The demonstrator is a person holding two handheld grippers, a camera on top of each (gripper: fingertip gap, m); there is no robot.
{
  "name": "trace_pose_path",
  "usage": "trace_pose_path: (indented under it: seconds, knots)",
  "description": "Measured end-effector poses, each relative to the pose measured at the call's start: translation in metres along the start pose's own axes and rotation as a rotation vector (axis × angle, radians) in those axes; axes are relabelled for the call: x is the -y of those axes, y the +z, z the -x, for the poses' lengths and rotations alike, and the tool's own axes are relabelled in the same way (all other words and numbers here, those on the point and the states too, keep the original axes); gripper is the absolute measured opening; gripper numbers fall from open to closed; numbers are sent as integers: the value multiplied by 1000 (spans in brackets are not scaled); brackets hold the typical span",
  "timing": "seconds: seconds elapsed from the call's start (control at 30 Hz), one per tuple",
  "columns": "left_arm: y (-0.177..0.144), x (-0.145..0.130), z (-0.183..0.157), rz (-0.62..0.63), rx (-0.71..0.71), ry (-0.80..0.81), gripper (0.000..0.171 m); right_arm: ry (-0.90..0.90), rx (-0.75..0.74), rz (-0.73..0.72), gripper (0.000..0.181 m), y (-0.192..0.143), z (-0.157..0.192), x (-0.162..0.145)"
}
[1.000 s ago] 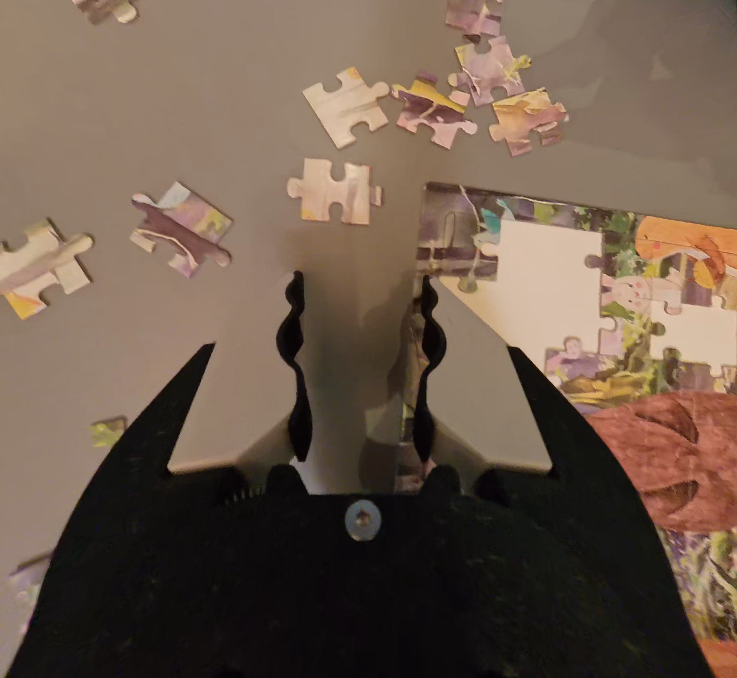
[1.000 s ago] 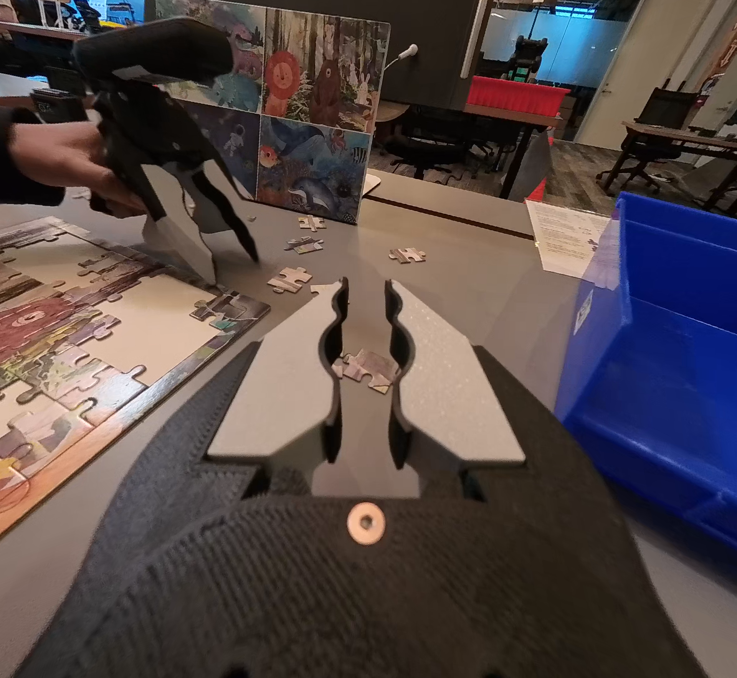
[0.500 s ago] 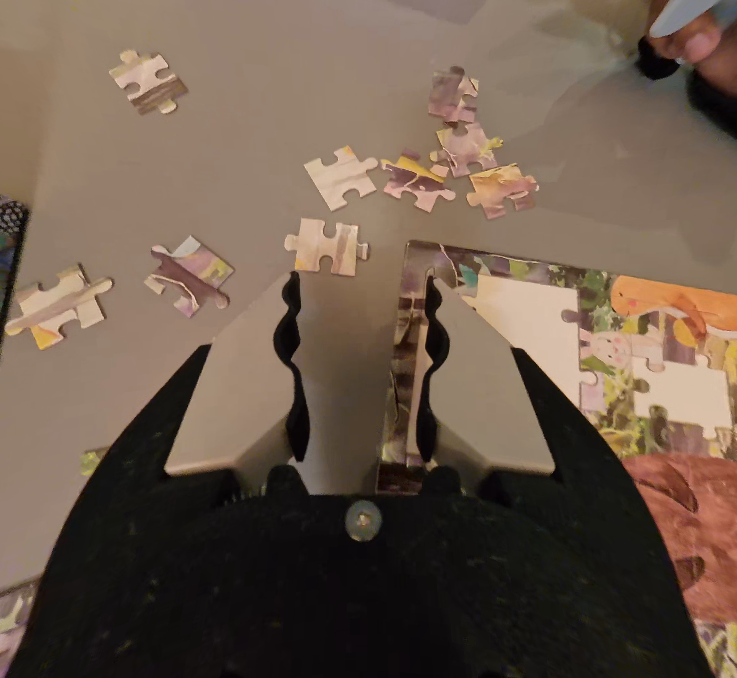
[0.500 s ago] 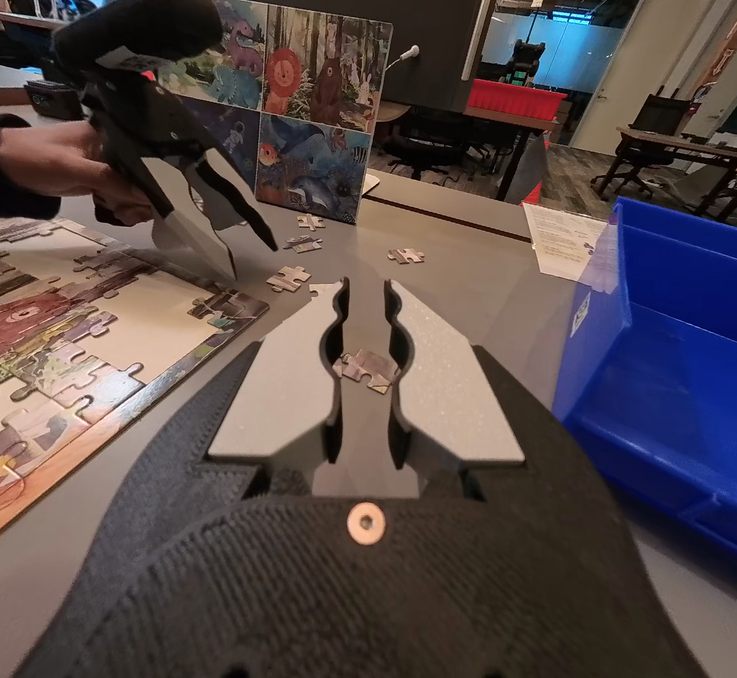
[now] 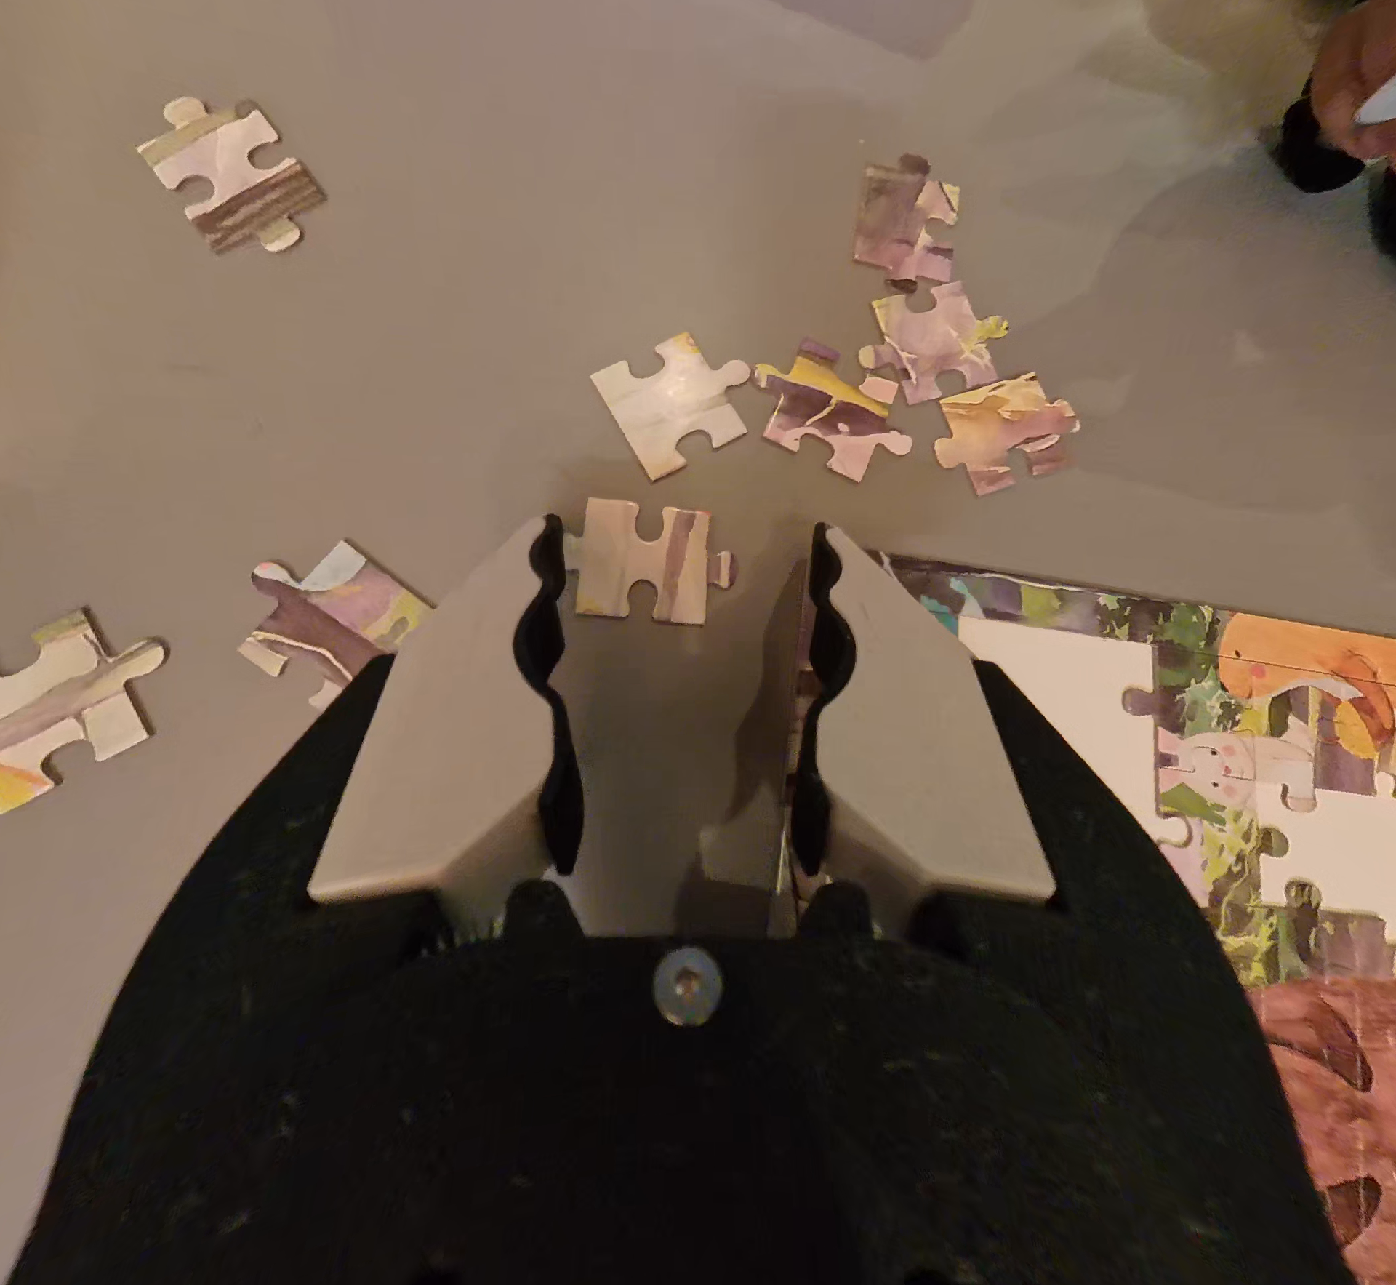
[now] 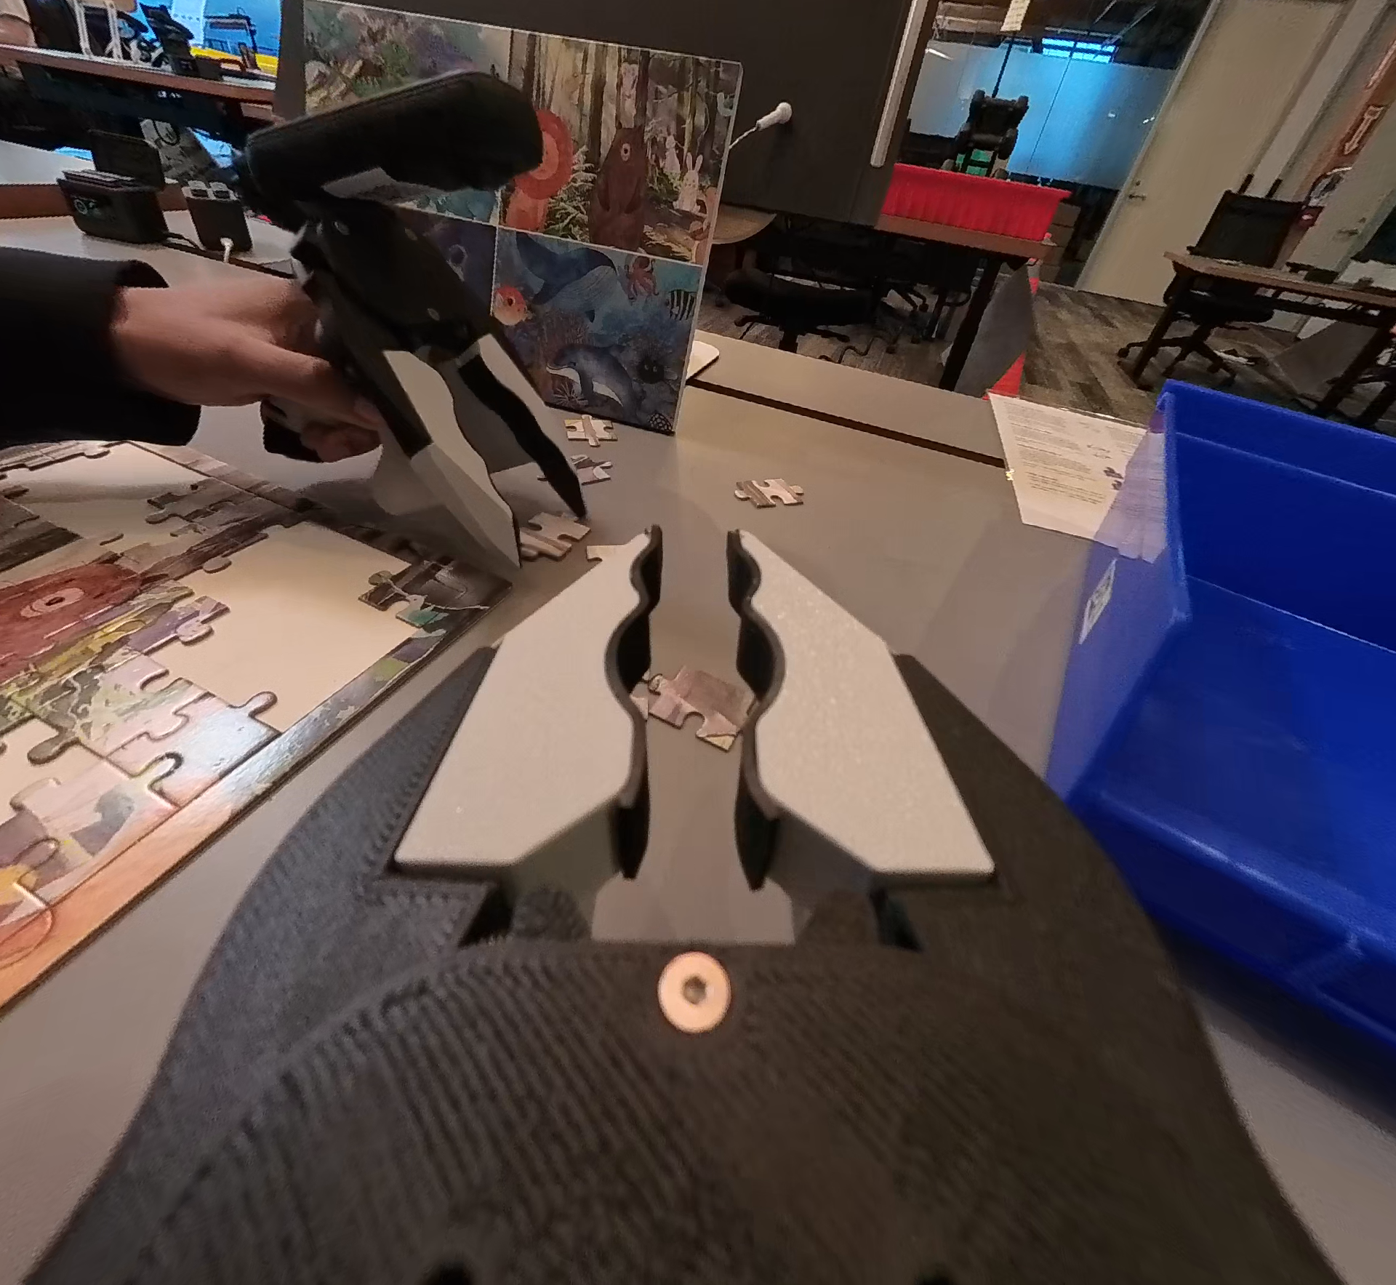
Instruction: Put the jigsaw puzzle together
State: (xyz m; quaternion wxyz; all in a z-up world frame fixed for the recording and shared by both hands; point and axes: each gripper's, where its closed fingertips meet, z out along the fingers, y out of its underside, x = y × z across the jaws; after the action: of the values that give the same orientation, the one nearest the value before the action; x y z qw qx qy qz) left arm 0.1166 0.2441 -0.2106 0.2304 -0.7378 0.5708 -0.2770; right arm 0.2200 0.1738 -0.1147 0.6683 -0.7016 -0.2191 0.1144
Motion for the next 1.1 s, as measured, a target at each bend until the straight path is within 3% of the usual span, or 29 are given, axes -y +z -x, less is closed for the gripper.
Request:
trace_pose_path:
  seconds: [0.43,0.67,0.8,0.97,1.1]
  knots:
    - [-14,-13,11,18,21,-92,63,3,2,4,15,0,0,-1]
    - [-30,-30,0,53,5,-149,63,4,4,7,15,1,0,-1]
    - [-36,-25,2,10,36,-119,63,2,4,11,15,1,0,-2]
    - [-25,-12,2,-42,34,-61,64,4,4,8,15,1,0,-1]
    - [-12,-11,1,-1,33,-53,64,8,4,4,15,0,0,-1]
